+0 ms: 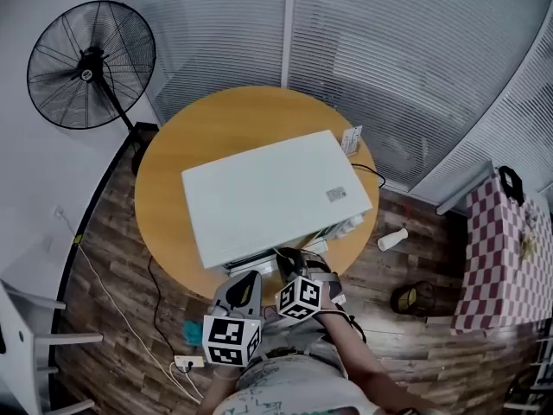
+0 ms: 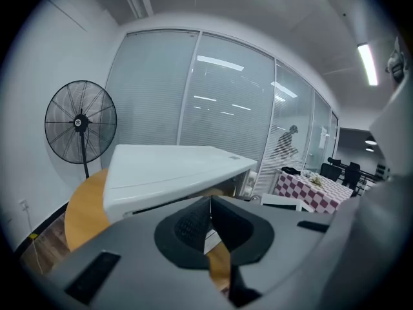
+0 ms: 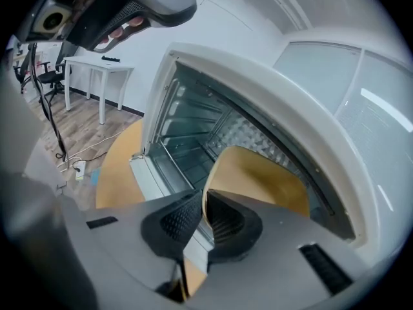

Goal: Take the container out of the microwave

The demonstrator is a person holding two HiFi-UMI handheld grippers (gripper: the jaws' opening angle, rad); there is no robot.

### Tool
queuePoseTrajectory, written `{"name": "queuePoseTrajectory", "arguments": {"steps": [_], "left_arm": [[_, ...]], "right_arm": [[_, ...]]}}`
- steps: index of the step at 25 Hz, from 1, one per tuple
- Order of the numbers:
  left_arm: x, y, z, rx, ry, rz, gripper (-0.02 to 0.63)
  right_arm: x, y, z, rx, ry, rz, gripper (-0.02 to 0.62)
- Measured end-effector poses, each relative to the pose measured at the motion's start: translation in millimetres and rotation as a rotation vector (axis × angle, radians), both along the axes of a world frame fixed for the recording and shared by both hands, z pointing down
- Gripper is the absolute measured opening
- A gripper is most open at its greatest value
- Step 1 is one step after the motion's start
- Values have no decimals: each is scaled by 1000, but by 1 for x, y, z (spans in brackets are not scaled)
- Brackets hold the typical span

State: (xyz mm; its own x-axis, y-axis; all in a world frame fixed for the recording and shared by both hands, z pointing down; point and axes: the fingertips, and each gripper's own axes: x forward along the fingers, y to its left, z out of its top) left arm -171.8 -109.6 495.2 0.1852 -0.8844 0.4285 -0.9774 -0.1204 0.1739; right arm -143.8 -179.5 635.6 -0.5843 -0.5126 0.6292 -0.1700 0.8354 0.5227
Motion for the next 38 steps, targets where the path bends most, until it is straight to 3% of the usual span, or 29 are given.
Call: {"name": "queuePoseTrajectory", "arguments": {"steps": [14,23,38], "left_arm": [[19,-4,-6,2,-18,-25,14],[55,6,-12,2,-31,-72,14],[96,53,-18,-3,-38,-199,14]], "right_arm": [[5,21,-23,-24,-58,-78,15],[37,49,-31,-81,-94,-143,17],[89,106,-50,-98,-120,-267,15]]}}
